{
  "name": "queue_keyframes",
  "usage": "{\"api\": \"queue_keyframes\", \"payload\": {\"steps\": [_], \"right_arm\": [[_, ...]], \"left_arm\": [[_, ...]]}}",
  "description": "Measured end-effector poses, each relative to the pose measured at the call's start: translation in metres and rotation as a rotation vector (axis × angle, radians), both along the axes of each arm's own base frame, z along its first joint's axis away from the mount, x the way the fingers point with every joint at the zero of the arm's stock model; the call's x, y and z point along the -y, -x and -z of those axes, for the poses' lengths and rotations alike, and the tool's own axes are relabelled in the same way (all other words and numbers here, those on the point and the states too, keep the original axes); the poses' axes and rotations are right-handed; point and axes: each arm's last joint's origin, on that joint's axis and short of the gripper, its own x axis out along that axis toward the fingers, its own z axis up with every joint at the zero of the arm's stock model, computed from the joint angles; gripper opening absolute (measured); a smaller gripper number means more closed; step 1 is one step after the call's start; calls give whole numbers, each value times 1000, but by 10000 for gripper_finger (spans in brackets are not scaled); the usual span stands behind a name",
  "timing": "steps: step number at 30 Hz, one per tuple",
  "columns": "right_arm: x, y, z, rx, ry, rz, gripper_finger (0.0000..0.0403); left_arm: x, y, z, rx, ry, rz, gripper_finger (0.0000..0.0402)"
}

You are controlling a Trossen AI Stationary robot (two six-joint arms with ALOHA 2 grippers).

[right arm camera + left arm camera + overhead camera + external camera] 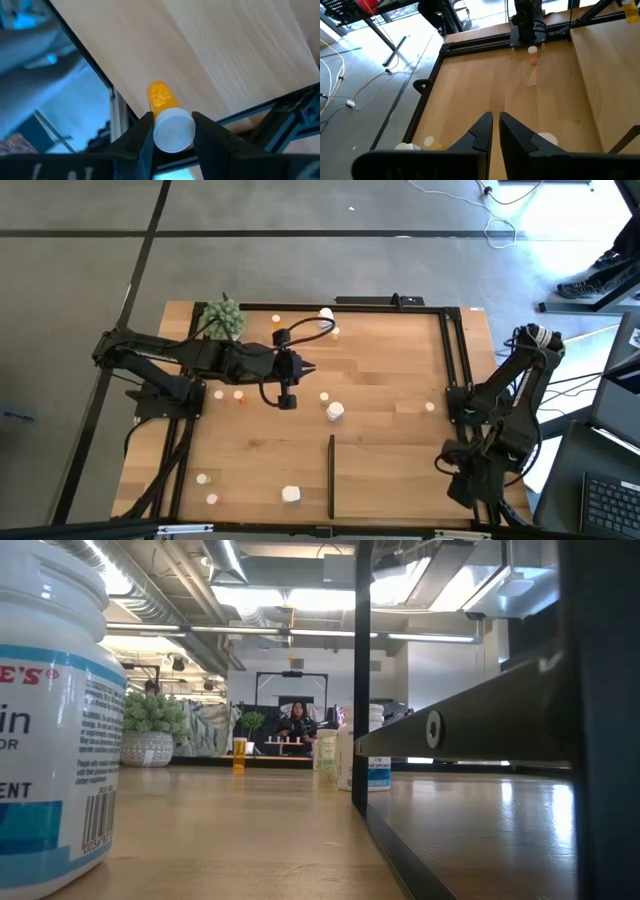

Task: Pick and place medicine bottles onto shelf by color
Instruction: Put the top right orange pill bottle on the shelf

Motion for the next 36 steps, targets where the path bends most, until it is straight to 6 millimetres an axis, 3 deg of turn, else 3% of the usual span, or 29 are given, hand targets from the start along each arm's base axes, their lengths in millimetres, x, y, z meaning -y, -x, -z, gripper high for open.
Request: {"api": "queue_keyframes", "payload": {"steps": [17, 25, 36], "right_arm": [[-1, -3, 3, 153, 41, -422, 122], [-2, -6, 5, 184, 78, -448, 122], [-22, -16, 31, 162, 127, -523, 122]], "left_arm": [[0, 1, 2, -24, -5, -2, 28], [0, 1, 2, -27, -5, -3, 28], [0, 1, 2, -28, -5, -3, 27]]}}
